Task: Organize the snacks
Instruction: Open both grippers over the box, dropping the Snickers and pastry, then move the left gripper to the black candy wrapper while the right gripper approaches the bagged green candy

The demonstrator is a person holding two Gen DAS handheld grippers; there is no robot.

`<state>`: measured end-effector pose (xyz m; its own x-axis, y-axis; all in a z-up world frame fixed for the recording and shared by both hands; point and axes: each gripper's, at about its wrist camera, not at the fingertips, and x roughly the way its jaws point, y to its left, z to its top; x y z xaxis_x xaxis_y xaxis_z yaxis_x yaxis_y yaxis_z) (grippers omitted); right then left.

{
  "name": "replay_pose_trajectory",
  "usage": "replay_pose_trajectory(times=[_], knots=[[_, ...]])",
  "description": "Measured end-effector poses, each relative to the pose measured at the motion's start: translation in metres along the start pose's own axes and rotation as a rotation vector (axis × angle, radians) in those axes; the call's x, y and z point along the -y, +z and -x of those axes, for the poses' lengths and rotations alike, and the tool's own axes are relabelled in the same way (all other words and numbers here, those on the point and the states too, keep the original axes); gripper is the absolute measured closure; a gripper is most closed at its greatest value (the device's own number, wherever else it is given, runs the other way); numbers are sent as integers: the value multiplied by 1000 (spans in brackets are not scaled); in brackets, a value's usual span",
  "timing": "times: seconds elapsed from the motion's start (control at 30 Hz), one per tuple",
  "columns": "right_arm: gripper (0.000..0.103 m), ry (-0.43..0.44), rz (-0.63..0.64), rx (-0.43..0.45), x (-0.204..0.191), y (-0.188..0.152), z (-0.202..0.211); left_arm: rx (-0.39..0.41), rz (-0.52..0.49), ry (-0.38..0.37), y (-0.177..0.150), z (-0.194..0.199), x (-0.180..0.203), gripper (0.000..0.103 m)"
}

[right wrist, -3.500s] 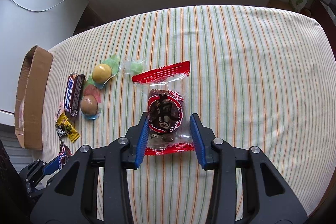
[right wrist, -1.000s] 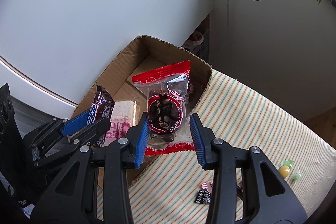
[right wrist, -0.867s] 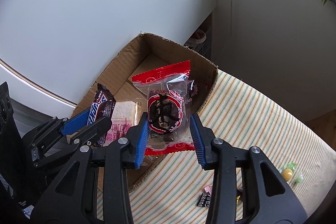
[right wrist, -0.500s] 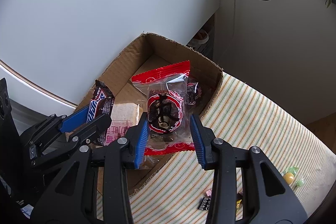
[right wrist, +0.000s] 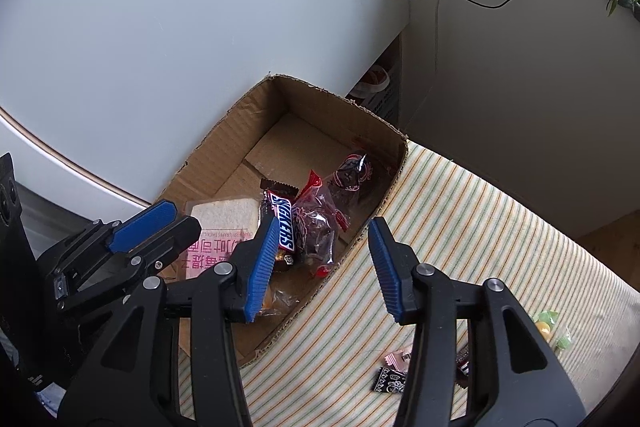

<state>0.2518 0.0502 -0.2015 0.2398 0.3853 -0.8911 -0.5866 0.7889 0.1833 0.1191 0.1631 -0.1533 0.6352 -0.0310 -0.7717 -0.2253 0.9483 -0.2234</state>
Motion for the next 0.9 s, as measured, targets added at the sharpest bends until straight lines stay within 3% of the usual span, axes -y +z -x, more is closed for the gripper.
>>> replay_pose_trajectory(times=[0.37,0.6,0.9], knots=[[55,-23,-45,48,31,-25,43,19,-24,-22,-8,19,16,75],[55,-45,-132,83,75,-52,76,8,-60,-52,-25,29,37,75],[54,-135,-218,91,135,-94,99,-36,-91,-121,-48,30,68,75]])
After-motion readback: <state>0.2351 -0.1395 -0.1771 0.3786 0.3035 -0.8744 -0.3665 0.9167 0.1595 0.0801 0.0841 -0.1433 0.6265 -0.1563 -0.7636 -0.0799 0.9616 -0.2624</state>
